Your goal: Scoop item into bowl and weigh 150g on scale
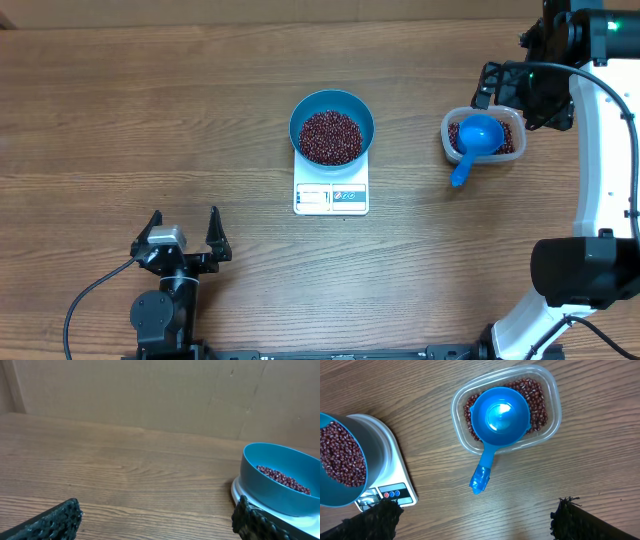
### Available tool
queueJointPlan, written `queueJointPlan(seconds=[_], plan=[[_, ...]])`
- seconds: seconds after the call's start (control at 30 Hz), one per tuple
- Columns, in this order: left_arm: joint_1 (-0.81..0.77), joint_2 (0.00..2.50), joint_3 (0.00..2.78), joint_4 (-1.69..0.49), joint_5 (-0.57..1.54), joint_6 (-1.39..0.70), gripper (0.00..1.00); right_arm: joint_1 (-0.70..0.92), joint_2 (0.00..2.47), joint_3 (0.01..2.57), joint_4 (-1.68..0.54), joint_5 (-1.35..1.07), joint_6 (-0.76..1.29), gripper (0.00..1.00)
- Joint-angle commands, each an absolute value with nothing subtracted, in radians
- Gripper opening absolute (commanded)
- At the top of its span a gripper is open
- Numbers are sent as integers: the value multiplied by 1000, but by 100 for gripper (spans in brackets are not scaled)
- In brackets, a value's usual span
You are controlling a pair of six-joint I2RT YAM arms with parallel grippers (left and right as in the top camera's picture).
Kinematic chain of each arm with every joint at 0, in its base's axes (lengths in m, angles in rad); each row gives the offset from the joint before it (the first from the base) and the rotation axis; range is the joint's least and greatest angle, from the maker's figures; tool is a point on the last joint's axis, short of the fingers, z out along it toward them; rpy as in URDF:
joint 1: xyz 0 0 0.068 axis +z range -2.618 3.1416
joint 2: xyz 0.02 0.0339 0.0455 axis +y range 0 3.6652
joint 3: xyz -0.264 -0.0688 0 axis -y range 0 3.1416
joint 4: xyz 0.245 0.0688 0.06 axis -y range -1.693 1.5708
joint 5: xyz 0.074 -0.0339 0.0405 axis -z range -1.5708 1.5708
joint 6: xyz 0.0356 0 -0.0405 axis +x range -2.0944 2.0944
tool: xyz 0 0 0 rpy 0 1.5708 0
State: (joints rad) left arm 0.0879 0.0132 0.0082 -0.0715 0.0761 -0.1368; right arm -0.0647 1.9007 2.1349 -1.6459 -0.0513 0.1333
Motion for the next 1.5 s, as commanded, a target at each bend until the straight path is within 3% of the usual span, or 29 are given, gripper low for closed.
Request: queueJointPlan(seconds=[0.0,1.2,1.47], plan=[[98,3,5,-75,65,-157,100,-68,1870,2161,-1644,-46,129,100],[98,4,5,-74,70,-157,99,-68,1870,2161,-1659,-38,125,100],[98,4,5,-74,70,-157,100,-49,1870,2159,-1419,-35,122,100]])
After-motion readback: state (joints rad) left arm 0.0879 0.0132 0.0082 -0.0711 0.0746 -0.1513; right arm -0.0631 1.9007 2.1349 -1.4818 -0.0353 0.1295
